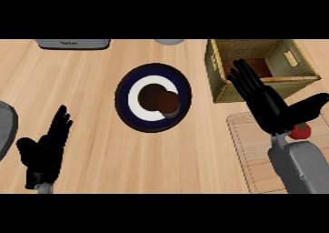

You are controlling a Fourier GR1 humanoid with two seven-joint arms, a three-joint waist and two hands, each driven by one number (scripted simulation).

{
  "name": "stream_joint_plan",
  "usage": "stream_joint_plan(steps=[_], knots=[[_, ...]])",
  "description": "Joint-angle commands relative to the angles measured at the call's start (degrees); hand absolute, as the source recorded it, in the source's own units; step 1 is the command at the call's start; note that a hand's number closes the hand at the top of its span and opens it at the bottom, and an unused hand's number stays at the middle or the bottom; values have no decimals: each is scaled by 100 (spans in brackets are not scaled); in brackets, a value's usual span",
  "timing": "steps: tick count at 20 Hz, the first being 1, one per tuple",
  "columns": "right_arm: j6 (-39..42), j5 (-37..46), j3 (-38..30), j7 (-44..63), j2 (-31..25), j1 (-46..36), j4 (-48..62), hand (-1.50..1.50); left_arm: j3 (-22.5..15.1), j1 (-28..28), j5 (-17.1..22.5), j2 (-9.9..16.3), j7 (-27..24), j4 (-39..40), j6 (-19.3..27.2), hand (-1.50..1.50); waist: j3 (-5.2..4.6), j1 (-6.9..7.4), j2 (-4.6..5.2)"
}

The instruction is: Pick the tomato from the cutting board and place it in the basket

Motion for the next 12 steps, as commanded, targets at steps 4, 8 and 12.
stream_joint_plan(steps=[4, 8, 12], knots=[[-817, 516, -1286, -537, -1046, 818, -277, 150, 352, -293, 85, -150, -625, -332, 29, 0, 120, -339, 8], [-728, 1320, -1187, -1738, -1215, 1445, -576, 150, 134, -540, 238, -477, -921, -439, -247, 0, 130, -147, 63], [-2856, 2784, -400, -1074, -178, 1532, -656, -150, -119, -246, 97, -556, -1069, -562, -301, 0, 122, 12, 65]])
